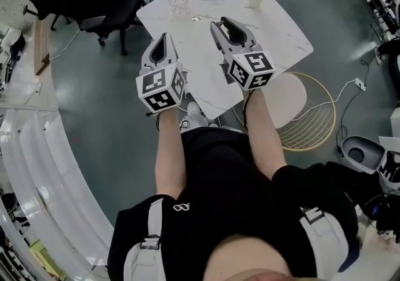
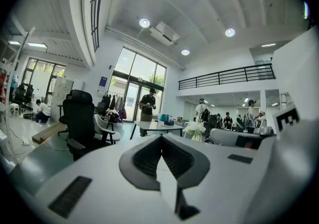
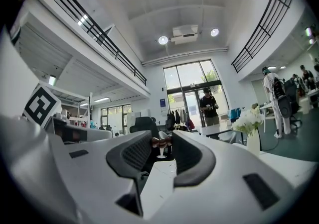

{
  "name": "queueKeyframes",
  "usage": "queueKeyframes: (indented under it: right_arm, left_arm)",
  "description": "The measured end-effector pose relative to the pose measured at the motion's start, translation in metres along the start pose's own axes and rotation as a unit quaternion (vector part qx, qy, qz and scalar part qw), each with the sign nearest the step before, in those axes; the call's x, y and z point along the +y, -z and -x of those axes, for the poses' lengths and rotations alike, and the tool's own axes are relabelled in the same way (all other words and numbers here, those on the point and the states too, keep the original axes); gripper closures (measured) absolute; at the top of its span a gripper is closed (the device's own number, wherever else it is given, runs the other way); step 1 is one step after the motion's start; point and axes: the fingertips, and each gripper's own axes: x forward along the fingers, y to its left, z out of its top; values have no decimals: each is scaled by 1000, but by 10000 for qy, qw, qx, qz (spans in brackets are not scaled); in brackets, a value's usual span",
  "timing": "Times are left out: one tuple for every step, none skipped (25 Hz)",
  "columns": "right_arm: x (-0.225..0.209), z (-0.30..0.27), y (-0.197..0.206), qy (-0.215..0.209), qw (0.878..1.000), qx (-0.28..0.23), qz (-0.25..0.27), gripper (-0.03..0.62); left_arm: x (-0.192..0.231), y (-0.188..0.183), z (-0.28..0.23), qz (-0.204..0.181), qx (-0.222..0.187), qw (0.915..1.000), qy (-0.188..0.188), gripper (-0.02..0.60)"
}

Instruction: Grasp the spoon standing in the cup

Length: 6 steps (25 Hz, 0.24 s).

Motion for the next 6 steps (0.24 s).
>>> queueKeyframes:
  right_arm:
    - [-1,0,-1,-7,10000,-9,7,459]
    - [-3,0,-1,-12,10000,-20,13,459]
    - [-4,-1,-2,-18,10000,-30,18,460]
    - [-5,-1,-3,-25,10000,-37,21,459]
    - [-6,-1,-3,-32,10000,-42,23,459]
    - [-8,-1,-3,-40,10000,-46,25,459]
  left_arm:
    - [-2,0,-1,-9,-1,10000,7,569]
    - [-3,0,-2,-19,-4,10000,14,569]
    - [-4,0,-4,-28,-6,10000,18,569]
    - [-5,0,-5,-35,-6,10000,18,568]
    - [-6,0,-6,-41,-4,10000,16,568]
    - [-7,1,-7,-46,1,10000,13,569]
